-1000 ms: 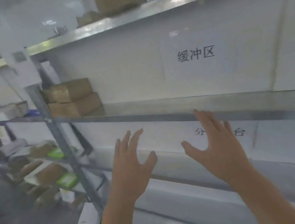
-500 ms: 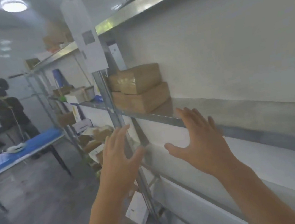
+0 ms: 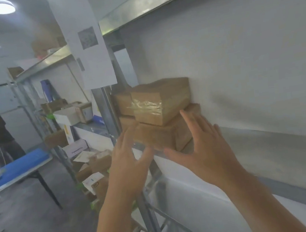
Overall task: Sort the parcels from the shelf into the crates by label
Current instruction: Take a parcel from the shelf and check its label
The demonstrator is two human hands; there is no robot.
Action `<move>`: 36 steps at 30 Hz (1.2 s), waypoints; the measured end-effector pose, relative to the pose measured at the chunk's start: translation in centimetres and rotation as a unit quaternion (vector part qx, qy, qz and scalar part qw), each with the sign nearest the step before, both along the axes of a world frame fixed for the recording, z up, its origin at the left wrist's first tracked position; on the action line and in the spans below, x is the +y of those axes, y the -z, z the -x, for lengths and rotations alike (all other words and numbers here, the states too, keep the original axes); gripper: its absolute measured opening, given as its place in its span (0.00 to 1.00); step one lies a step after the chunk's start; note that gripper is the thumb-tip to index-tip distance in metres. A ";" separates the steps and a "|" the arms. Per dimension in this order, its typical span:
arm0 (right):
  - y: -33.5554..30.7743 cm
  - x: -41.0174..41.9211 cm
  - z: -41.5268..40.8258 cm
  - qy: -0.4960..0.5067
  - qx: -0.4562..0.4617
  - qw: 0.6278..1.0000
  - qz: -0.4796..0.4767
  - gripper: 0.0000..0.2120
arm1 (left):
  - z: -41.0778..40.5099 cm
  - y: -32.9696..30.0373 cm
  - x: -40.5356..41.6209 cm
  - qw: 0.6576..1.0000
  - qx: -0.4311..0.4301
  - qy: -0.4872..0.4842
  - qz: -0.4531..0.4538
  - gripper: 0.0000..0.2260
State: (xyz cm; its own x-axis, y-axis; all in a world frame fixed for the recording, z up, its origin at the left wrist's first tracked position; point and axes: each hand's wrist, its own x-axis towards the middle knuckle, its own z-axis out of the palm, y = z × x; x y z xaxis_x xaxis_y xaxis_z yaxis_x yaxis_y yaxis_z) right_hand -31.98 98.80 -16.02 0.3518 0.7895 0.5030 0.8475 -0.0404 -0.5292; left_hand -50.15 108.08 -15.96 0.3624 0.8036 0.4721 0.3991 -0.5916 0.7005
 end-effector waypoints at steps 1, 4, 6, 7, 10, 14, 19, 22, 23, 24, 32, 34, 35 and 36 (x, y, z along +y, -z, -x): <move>-0.6 1.0 0.1 0.013 0.004 1.000 -0.006 0.51 | -0.5 -0.6 1.4 1.000 -0.013 0.015 0.004 0.29; -2.5 3.8 0.1 0.059 0.026 0.998 -0.028 0.49 | -2.5 -2.5 5.4 0.997 -0.050 0.051 0.020 0.29; -3.3 5.5 0.2 0.081 0.067 0.994 -0.027 0.47 | -3.7 -3.4 7.8 0.996 -0.073 0.050 0.016 0.28; -3.5 6.4 0.2 0.082 0.089 0.992 -0.035 0.46 | -4.2 -3.7 8.7 0.995 -0.086 0.049 0.011 0.28; -3.4 8.9 -0.1 0.081 0.160 0.981 -0.078 0.44 | -5.2 -4.5 10.5 0.991 -0.124 0.056 0.012 0.26; -4.3 10.3 0.3 0.072 0.249 0.956 -0.138 0.40 | -6.4 -5.6 11.4 0.984 -0.134 0.080 0.087 0.32; -5.8 8.7 1.6 0.080 0.289 0.926 -0.229 0.30 | -7.0 -7.1 9.2 0.967 -0.164 0.115 0.159 0.29; -6.1 6.2 1.3 0.075 0.293 0.908 -0.291 0.16 | -7.3 -7.8 6.6 0.964 -0.176 0.142 0.142 0.17; -6.2 4.9 1.1 0.071 0.292 0.904 -0.302 0.11 | -7.5 -7.9 5.7 0.962 -0.187 0.148 0.136 0.14; -6.3 3.6 0.8 0.066 0.292 0.902 -0.310 0.09 | -7.9 -7.9 4.6 0.958 -0.199 0.159 0.131 0.11; -4.3 -12.4 -4.0 0.118 0.216 0.922 -0.299 0.22 | -13.5 -6.8 -7.8 0.917 -0.212 0.322 0.106 0.31; -3.3 -17.8 -5.3 0.151 0.190 0.925 -0.290 0.28 | -15.4 -6.1 -12.3 0.910 -0.192 0.347 0.121 0.29; -2.8 -20.5 -5.9 0.172 0.175 0.927 -0.285 0.31 | -16.1 -5.8 -14.8 0.905 -0.183 0.363 0.125 0.28; -2.2 -23.2 -6.4 0.191 0.163 0.928 -0.277 0.33 | -16.9 -5.4 -17.3 0.897 -0.179 0.382 0.131 0.28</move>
